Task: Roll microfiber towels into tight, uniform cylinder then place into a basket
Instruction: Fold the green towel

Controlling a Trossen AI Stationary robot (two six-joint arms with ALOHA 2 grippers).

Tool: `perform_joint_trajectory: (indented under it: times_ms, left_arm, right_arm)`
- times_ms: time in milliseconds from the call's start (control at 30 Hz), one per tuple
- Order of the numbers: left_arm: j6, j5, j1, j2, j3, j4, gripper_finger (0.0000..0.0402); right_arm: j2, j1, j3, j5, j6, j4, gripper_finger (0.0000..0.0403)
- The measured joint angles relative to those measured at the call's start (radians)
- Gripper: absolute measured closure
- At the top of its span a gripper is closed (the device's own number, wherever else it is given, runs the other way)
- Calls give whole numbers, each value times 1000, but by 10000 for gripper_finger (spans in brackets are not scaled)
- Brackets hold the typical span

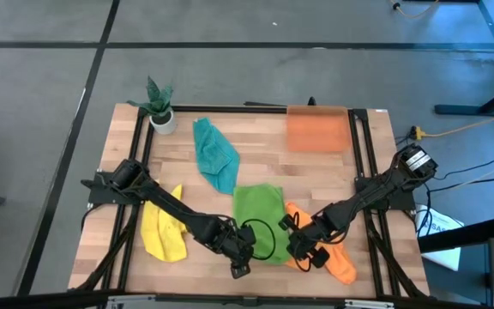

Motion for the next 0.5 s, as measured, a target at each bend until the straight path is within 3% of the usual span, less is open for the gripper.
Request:
perform_joint_trajectory:
  times_ms: [500]
  left_arm:
    - [-144,2,7,-9,2,-46,402]
  right_arm:
    - [0,-31,0,-61,192,-27,394]
